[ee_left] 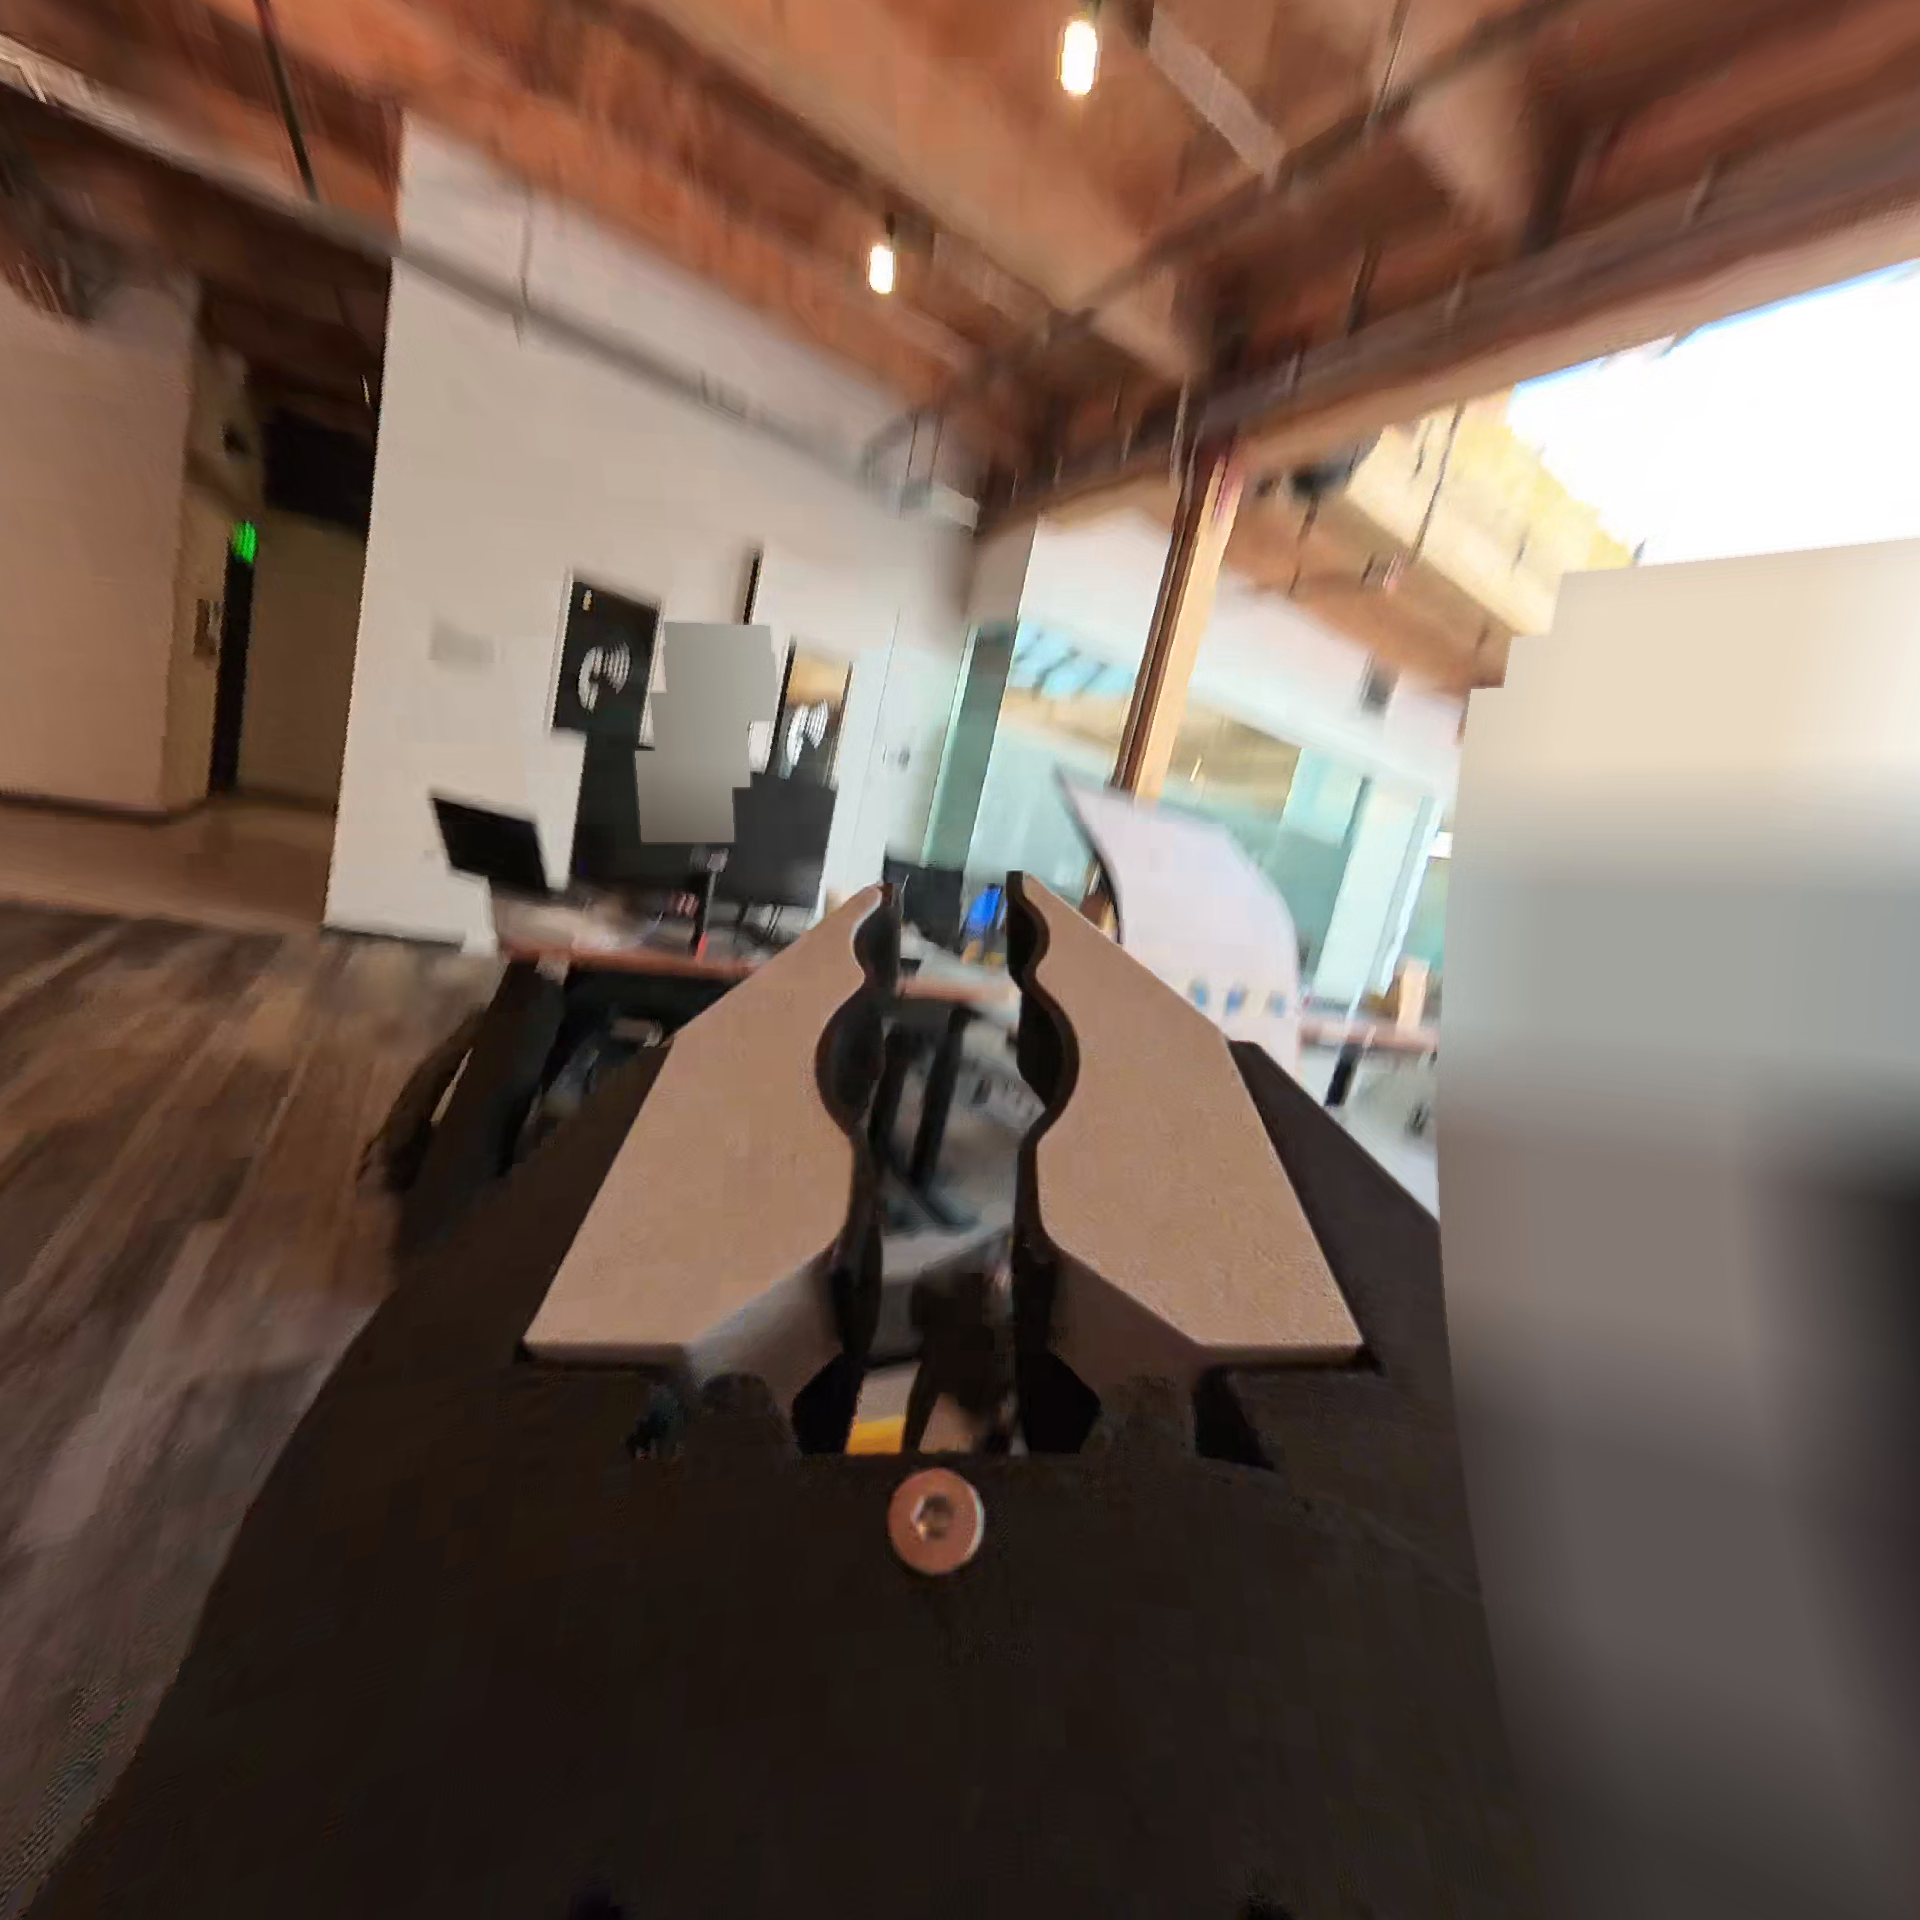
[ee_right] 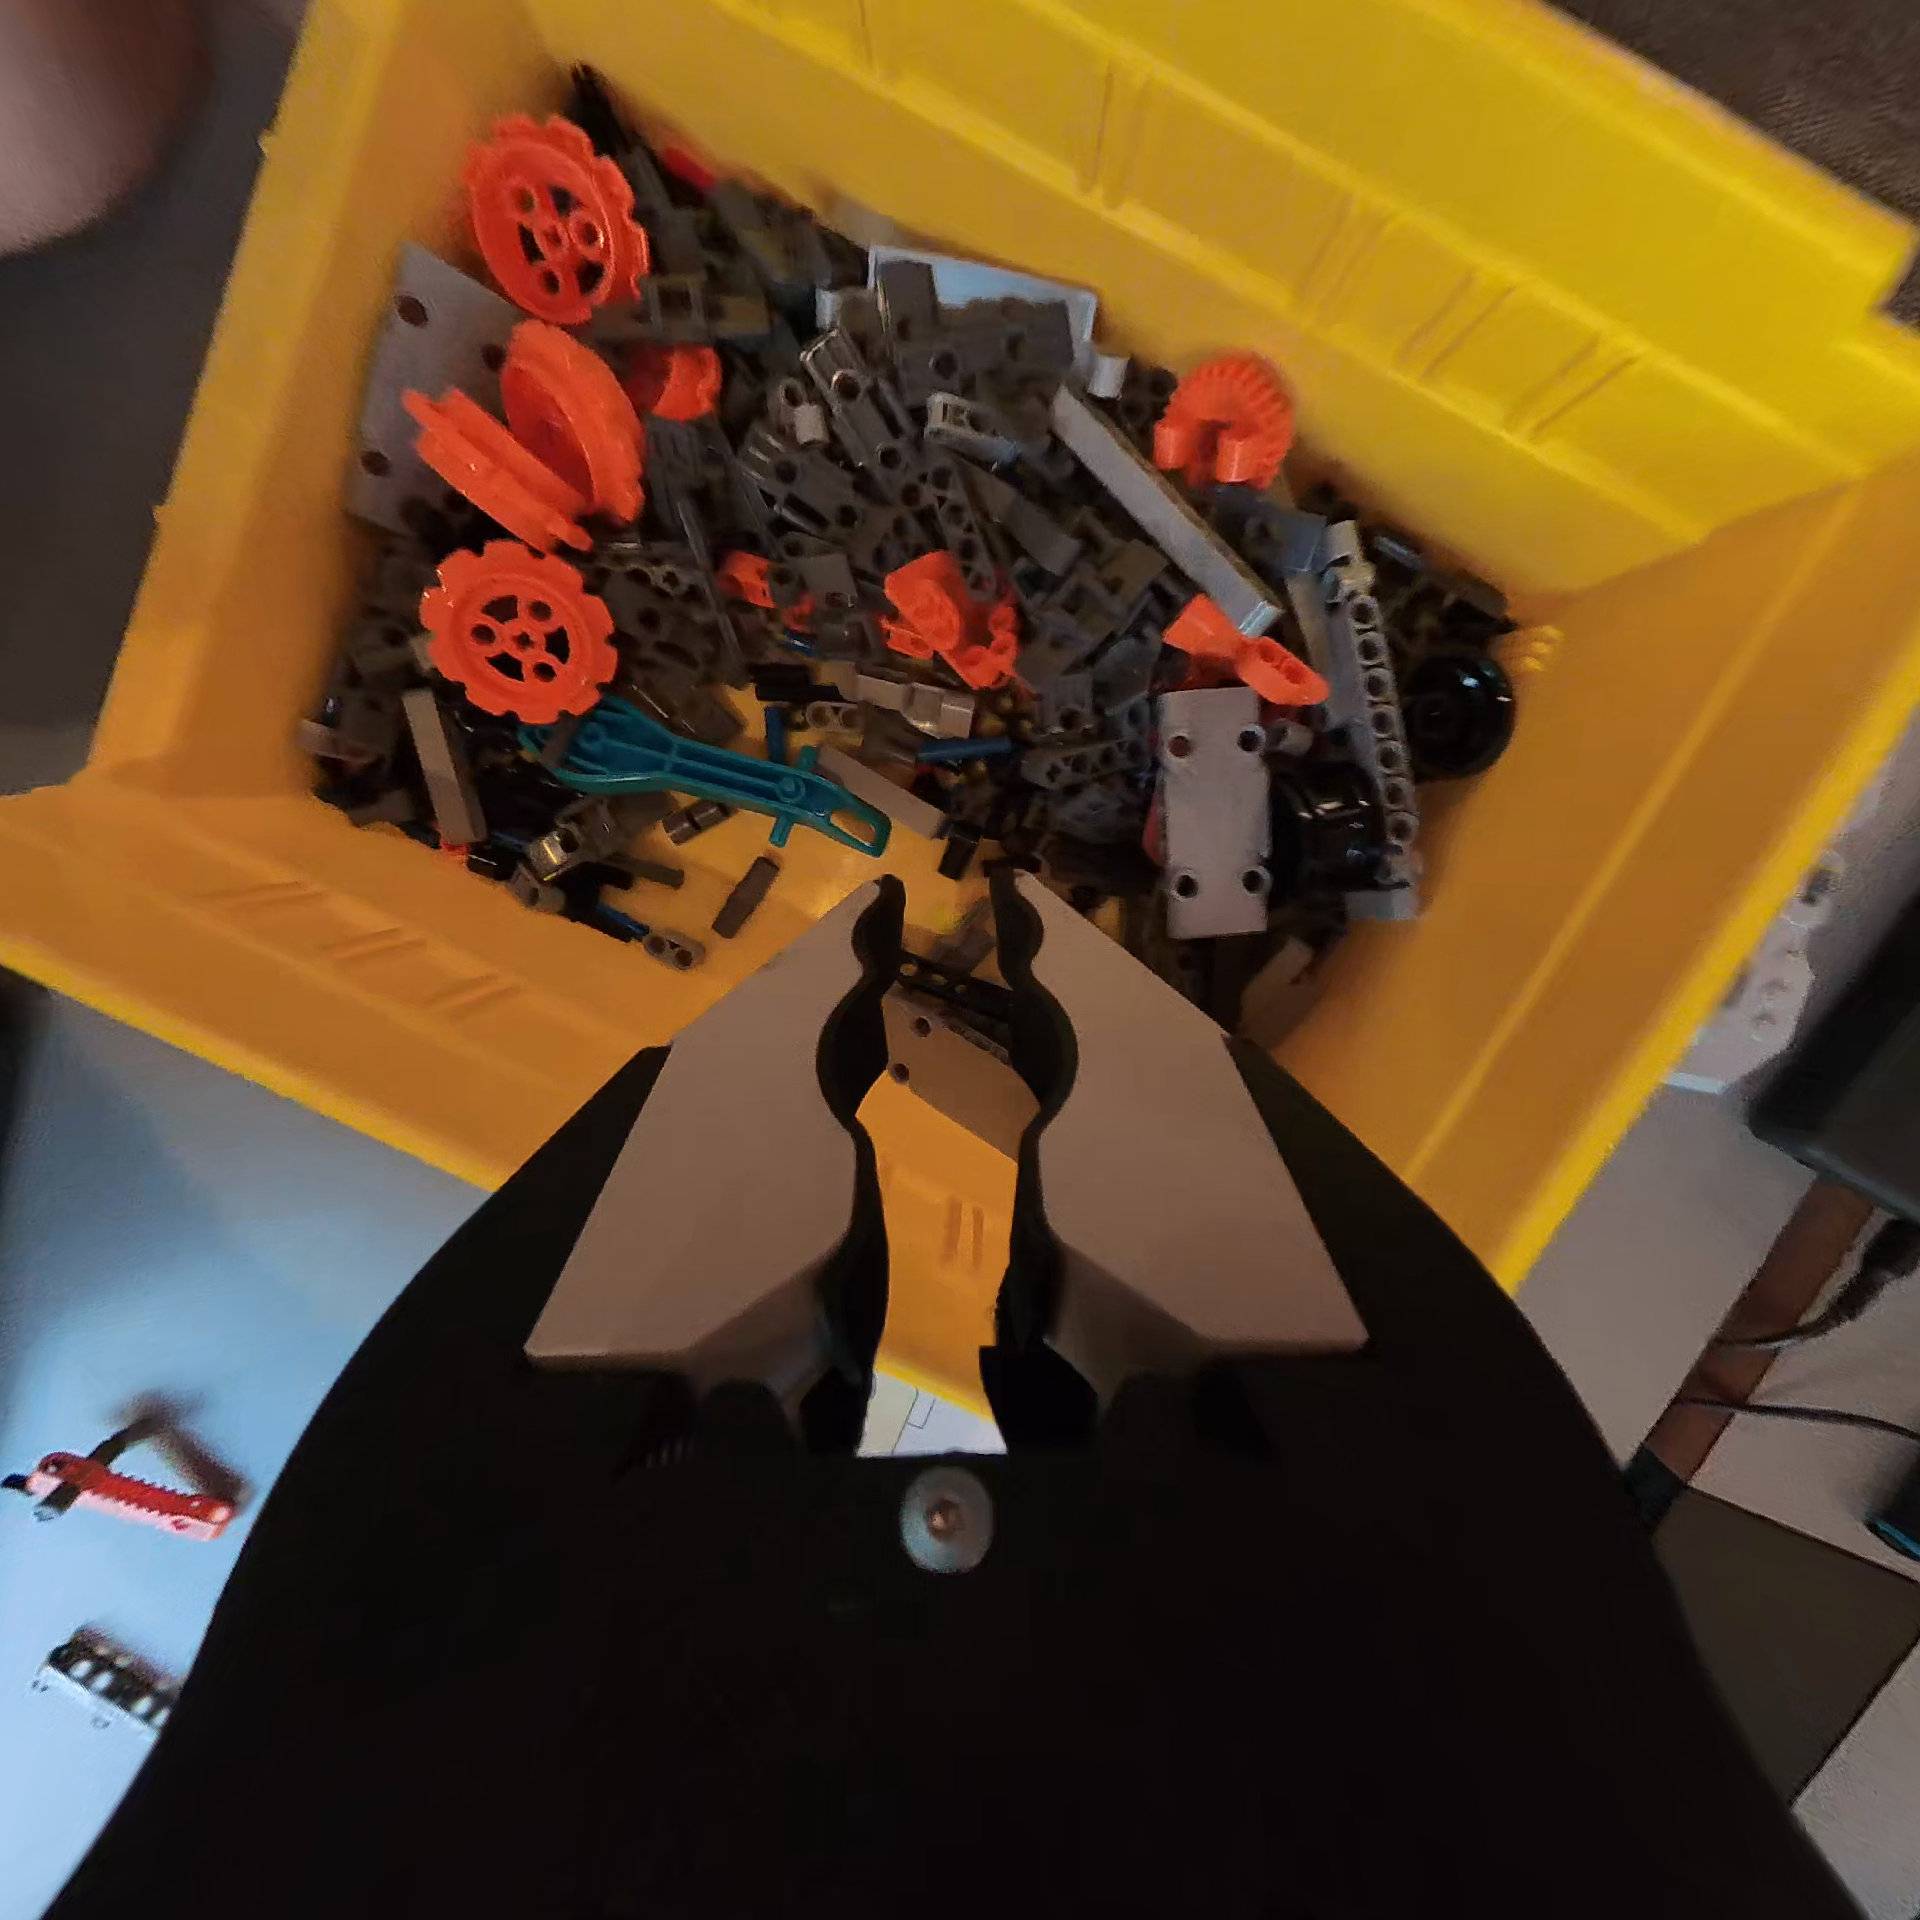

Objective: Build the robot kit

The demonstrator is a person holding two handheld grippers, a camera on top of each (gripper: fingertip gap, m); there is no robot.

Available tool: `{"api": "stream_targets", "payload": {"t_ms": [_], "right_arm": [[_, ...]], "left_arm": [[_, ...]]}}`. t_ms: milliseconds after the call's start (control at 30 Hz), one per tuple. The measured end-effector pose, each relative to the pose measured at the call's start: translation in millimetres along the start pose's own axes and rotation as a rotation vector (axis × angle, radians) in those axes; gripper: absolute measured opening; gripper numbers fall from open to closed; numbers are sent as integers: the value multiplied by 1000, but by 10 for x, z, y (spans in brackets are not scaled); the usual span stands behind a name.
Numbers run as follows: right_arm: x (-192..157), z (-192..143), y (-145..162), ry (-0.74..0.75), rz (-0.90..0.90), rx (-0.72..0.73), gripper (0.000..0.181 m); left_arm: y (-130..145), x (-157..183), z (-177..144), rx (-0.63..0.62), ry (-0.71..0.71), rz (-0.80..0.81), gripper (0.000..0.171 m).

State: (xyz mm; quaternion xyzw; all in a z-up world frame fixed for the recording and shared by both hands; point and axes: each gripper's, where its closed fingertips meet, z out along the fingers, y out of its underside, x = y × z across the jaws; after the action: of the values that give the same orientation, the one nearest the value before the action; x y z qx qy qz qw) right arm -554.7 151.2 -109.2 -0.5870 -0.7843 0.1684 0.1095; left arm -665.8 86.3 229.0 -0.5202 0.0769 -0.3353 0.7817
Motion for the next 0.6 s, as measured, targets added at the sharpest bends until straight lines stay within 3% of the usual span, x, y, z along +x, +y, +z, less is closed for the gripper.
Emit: {"api": "stream_targets", "payload": {"t_ms": [133, 400, 600], "right_arm": [[-211, 270, -60, -63, -54, -43, 11], [-351, 586, -129, -106, -149, -156, 2], [-398, 650, 111, -101, -215, -323, 0]], "left_arm": [[-287, -1, -192, 173, 88, -134, 14], [-245, 93, -151, 157, 225, -269, 13], [-278, 103, -180, 170, 221, -253, 11]]}}
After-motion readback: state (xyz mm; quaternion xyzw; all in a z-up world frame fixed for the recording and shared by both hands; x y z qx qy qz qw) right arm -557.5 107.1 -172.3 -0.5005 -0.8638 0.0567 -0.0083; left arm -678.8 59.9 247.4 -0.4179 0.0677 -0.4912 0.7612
